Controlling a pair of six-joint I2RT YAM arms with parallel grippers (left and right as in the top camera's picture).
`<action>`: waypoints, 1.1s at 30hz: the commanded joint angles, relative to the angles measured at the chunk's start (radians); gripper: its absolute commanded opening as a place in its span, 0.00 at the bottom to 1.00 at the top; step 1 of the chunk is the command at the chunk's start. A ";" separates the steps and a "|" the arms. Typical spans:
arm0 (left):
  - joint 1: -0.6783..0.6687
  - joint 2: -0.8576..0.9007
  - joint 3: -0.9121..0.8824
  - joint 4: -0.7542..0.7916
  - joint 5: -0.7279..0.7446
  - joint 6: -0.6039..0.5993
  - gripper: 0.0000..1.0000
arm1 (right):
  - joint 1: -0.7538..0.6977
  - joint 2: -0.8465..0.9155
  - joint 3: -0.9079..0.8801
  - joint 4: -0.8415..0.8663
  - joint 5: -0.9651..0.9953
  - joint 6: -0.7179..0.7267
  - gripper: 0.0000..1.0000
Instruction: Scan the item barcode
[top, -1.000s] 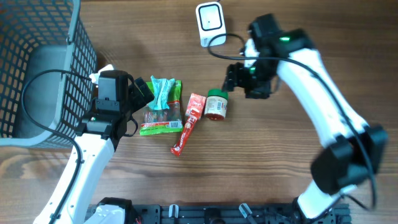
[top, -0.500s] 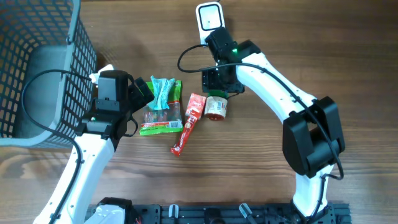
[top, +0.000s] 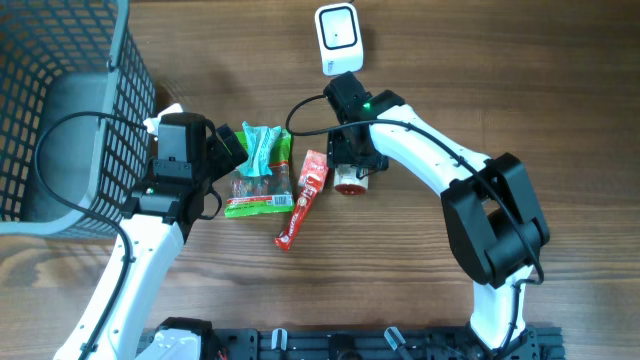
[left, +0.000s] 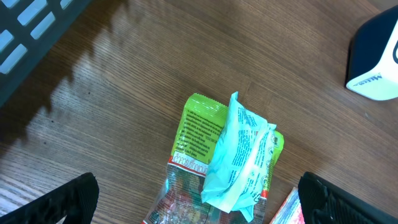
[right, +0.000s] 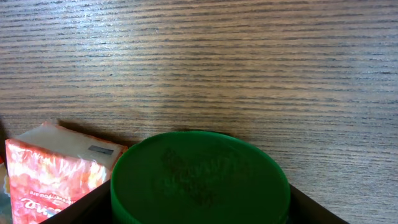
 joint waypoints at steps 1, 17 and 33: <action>0.005 -0.005 0.007 0.002 -0.009 0.012 1.00 | 0.000 0.023 -0.004 0.003 -0.006 -0.002 0.68; 0.005 -0.005 0.007 0.002 -0.010 0.011 1.00 | -0.008 -0.047 0.047 0.009 0.078 -0.129 0.63; 0.005 -0.005 0.007 0.002 -0.010 0.011 1.00 | -0.008 -0.534 -0.270 0.145 0.456 0.057 0.59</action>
